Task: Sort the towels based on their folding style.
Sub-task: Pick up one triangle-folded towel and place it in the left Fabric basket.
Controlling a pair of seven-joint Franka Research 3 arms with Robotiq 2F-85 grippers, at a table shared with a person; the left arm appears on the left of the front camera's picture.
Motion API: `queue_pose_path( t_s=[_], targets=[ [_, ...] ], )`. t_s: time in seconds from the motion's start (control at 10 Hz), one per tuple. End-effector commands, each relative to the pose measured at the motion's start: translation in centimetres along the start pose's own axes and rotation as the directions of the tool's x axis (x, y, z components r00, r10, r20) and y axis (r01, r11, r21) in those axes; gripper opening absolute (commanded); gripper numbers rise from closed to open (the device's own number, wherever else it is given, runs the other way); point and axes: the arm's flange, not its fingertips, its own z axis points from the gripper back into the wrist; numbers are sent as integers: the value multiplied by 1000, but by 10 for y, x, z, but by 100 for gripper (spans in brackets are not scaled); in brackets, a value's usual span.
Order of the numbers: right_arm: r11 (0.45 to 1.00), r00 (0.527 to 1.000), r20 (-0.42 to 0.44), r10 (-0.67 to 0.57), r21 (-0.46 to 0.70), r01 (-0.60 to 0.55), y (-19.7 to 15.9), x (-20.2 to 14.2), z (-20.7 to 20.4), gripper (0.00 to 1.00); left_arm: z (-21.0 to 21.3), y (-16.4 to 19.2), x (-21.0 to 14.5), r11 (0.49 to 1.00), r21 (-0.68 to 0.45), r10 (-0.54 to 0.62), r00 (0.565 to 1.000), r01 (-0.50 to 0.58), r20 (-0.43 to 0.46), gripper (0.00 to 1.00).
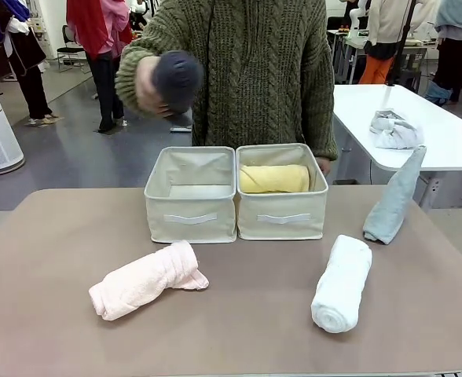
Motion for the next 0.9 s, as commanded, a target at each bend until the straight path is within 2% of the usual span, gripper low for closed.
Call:
queue_pose_path(
  t_s=[0.0,0.2,0.3,0.4,0.5,0.8],
  targets=[
    [1000,1000,22,15,16,-15,-1,1,0,100,50,-30,51,992,3,-128,989,128,74,16],
    [1000,1000,22,15,16,-15,-1,1,0,100,76,-53,93,980,-2,-196,973,197,119,16],
    [1000,1000,22,15,16,-15,-1,1,0,100,72,-59,102,981,-15,-190,973,193,129,16],
    [1000,1000,22,15,16,-15,-1,1,0,100,66,-58,83,987,7,-162,979,162,127,16],
    [1000,1000,22,15,16,-15,-1,1,0,100,81,-73,99,976,20,-218,968,217,126,16],
    [1000,1000,22,15,16,-15,-1,1,0,100,81,-73,99,976,20,-218,968,217,126,16]
  ],
)
